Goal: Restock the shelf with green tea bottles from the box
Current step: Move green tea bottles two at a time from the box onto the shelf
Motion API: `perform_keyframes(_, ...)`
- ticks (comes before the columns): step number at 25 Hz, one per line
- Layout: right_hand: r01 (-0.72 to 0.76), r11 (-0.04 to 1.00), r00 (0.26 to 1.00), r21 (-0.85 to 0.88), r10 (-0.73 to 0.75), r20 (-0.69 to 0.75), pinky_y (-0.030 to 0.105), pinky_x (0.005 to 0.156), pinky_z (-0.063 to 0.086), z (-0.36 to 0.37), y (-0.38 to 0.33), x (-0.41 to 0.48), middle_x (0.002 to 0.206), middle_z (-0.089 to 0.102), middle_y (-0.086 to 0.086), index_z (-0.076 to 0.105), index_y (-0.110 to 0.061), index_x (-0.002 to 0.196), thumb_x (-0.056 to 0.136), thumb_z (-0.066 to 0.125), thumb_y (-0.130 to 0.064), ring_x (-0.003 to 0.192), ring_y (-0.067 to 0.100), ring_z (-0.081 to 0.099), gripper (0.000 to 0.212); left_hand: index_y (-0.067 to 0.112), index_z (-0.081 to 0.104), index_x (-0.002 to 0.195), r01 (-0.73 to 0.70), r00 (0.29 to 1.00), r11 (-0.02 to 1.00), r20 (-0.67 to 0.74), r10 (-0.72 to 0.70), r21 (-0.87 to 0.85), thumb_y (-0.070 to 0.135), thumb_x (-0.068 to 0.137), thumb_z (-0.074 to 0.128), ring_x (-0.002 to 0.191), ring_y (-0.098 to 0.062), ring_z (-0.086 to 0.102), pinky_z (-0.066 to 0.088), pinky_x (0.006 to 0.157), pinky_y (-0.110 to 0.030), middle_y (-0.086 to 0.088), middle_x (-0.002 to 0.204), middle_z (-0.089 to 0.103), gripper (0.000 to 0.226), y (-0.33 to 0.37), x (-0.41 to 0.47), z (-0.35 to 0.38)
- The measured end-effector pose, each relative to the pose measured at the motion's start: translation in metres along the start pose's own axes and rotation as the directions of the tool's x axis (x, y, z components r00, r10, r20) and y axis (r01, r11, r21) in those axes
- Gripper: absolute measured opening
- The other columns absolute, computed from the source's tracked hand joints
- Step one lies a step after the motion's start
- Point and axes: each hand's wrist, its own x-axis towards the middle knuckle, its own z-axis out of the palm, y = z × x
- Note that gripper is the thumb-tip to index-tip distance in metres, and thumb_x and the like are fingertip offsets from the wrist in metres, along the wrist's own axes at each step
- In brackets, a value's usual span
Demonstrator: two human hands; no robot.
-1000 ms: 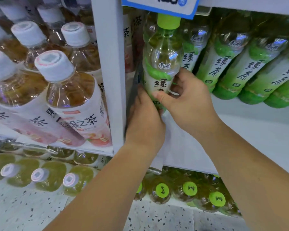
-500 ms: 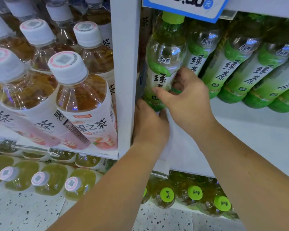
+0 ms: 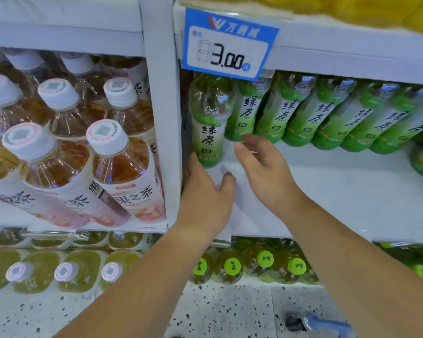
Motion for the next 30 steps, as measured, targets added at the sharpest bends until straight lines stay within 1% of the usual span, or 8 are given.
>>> perform_keyframes(3, -0.081, 0.997, 0.997, 0.007, 0.081, -0.012, -0.003, 0.069, 0.039, -0.017, 0.001, -0.023, 0.108, 0.057, -0.025, 0.055, -0.033, 0.121, 0.1, 0.058, -0.036, 0.085, -0.028, 0.053, 0.021, 0.026, 0.043, 0.146, 0.05, 0.999, 0.991, 0.027, -0.047, -0.124, 0.035, 0.093, 0.063, 0.13, -0.012, 0.051, 0.042, 0.107, -0.029, 0.009, 0.141, 0.053, 0.058, 0.01, -0.029, -0.013)
perform_keyframes(7, -0.249, 0.966, 0.966, 0.067, 0.253, -0.049, 0.022, 0.088, 0.049, -0.038, -0.011, -0.065, 0.116, 0.06, -0.02, 0.056, -0.038, 0.123, 0.1, 0.056, -0.044, 0.107, 0.001, 0.06, 0.024, 0.032, 0.055, 0.131, 0.188, 0.981, 0.96, 0.085, -0.173, -0.207, 0.037, 0.093, 0.066, 0.109, 0.001, 0.059, 0.042, 0.081, -0.013, 0.021, 0.118, 0.061, 0.04, 0.022, -0.073, -0.039)
perform_keyframes(11, -0.364, 0.928, 0.929, 0.077, 0.367, -0.041, 0.038, 0.104, 0.046, -0.06, -0.041, -0.127, 0.131, 0.061, -0.006, 0.053, -0.039, 0.127, 0.098, 0.05, -0.054, 0.122, 0.016, 0.058, 0.032, 0.024, 0.057, 0.134, 0.282, 0.944, 0.935, 0.234, -0.231, -0.215, 0.03, 0.097, 0.064, 0.106, 0.004, 0.058, 0.048, 0.087, -0.023, 0.013, 0.12, 0.063, 0.037, 0.052, -0.111, -0.08)
perform_keyframes(15, -0.436, 0.895, 0.896, 0.093, 0.441, -0.043, 0.034, 0.1, 0.044, -0.082, -0.072, -0.19, 0.136, 0.058, -0.012, 0.05, -0.046, 0.132, 0.077, 0.049, -0.075, 0.122, 0.008, 0.055, 0.061, 0.023, 0.053, 0.139, 0.291, 0.89, 0.948, 0.399, -0.219, -0.128, 0.034, 0.098, 0.063, 0.107, 0.009, 0.056, 0.045, 0.082, -0.014, 0.014, 0.123, 0.062, 0.043, 0.07, -0.145, -0.107)
perform_keyframes(18, -0.451, 0.887, 0.886, 0.099, 0.458, -0.075, 0.031, 0.099, 0.041, -0.102, -0.092, -0.24, 0.133, 0.054, -0.019, 0.047, -0.039, 0.142, 0.085, 0.049, -0.071, 0.124, 0.007, 0.052, 0.065, 0.023, 0.053, 0.141, 0.255, 0.858, 0.964, 0.478, -0.187, -0.08, 0.035, 0.099, 0.063, 0.111, 0.01, 0.055, 0.042, 0.081, -0.011, 0.013, 0.128, 0.062, 0.045, 0.085, -0.18, -0.119)
perform_keyframes(21, -0.458, 0.884, 0.876, 0.094, 0.467, -0.117, 0.031, 0.098, 0.037, -0.126, -0.103, -0.283, 0.124, 0.051, -0.024, 0.045, -0.033, 0.147, 0.1, 0.048, -0.057, 0.123, 0.008, 0.049, 0.053, 0.025, 0.053, 0.139, 0.185, 0.835, 0.981, 0.535, -0.129, -0.052, 0.036, 0.099, 0.062, 0.115, 0.002, 0.056, 0.045, 0.09, -0.022, 0.013, 0.129, 0.061, 0.043, 0.102, -0.211, -0.121)
perform_keyframes(25, -0.485, 0.869, 0.857, 0.098, 0.495, -0.142, 0.03, 0.096, 0.035, -0.176, -0.108, -0.348, 0.135, 0.044, -0.019, 0.041, -0.034, 0.149, 0.102, 0.046, -0.054, 0.122, 0.006, 0.044, 0.052, 0.029, 0.054, 0.136, 0.089, 0.811, 0.994, 0.584, -0.036, -0.061, 0.04, 0.098, 0.063, 0.113, 0.011, 0.055, 0.042, 0.089, -0.015, 0.018, 0.127, 0.062, 0.041, 0.13, -0.258, -0.108)
perform_keyframes(30, -0.464, 0.875, 0.841, 0.138, 0.485, -0.241, 0.027, 0.096, 0.035, -0.255, -0.091, -0.421, 0.141, 0.045, -0.015, 0.042, -0.029, 0.15, 0.103, 0.046, -0.052, 0.128, 0.007, 0.045, 0.052, 0.03, 0.052, 0.135, -0.001, 0.78, 0.998, 0.625, 0.036, -0.056, 0.04, 0.099, 0.061, 0.118, -0.003, 0.056, 0.043, 0.099, -0.029, 0.015, 0.128, 0.061, 0.038, 0.166, -0.322, -0.061)
